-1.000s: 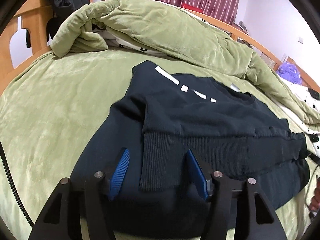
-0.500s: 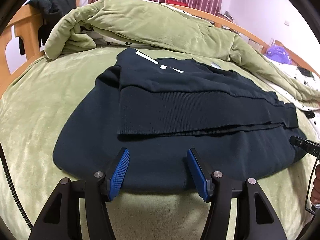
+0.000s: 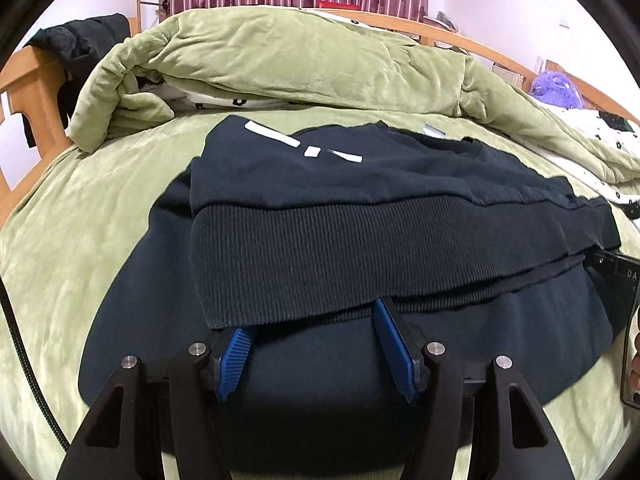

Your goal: Fold small clothes

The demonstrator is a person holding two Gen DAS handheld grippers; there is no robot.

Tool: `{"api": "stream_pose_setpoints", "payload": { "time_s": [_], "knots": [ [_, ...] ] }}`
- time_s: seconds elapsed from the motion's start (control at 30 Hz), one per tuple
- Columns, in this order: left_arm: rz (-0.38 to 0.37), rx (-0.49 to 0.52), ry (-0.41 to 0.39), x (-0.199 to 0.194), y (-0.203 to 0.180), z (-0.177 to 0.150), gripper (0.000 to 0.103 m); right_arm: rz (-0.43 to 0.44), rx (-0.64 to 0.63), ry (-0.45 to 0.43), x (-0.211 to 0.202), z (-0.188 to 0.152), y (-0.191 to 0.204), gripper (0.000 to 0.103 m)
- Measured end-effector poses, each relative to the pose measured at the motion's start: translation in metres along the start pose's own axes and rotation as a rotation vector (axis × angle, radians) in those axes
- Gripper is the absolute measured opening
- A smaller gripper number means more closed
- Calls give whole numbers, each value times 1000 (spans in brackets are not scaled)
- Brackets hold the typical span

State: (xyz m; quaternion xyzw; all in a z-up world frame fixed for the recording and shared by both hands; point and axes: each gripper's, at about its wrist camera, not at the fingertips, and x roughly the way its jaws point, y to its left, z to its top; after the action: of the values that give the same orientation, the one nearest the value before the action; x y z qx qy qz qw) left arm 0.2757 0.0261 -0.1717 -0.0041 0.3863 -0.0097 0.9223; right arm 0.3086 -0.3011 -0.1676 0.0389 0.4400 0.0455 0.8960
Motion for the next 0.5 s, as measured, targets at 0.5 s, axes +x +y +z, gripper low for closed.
{"api": "stream_pose_setpoints", "payload": {
  "time_s": [0.5],
  "knots": [
    [-18,-76,-55,24,9,64,59,31,24,11,21,52,-3,28]
  ]
}}
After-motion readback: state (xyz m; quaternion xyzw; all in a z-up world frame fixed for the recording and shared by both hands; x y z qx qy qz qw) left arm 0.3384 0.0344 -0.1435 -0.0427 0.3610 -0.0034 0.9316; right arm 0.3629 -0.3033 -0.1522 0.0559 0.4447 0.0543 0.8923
